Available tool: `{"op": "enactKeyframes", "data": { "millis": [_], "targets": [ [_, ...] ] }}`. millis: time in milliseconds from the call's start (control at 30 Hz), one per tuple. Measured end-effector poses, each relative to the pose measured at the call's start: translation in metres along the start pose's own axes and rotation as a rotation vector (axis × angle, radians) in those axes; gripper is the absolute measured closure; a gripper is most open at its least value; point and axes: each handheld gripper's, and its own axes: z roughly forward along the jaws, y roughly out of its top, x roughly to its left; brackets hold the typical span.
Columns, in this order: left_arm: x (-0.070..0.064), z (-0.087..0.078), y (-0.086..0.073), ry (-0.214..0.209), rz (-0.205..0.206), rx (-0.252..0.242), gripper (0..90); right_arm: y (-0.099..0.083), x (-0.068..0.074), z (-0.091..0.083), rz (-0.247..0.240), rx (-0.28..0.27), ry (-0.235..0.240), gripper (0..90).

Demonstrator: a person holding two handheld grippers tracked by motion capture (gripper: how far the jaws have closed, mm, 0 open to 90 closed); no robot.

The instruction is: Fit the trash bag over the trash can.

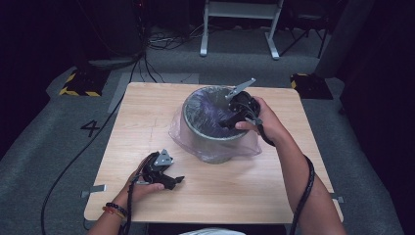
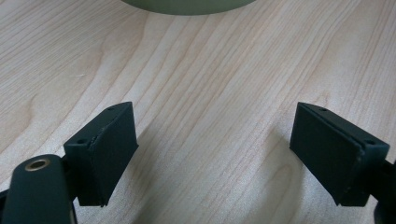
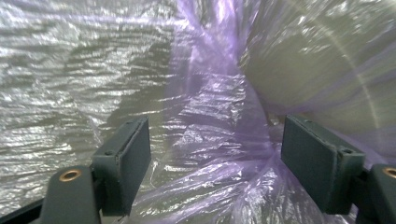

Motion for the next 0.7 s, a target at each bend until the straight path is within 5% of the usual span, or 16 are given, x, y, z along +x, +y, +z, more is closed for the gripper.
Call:
{"op": "enactKeyframes", "data": {
  "millis": [700],
  "targets": [
    [0.0,0.0,0.0,0.0,0.0,0.0,14.6,-0.009,0.001,-0.024,0.008,-0.092,-0.003,18.0]
  ]
}}
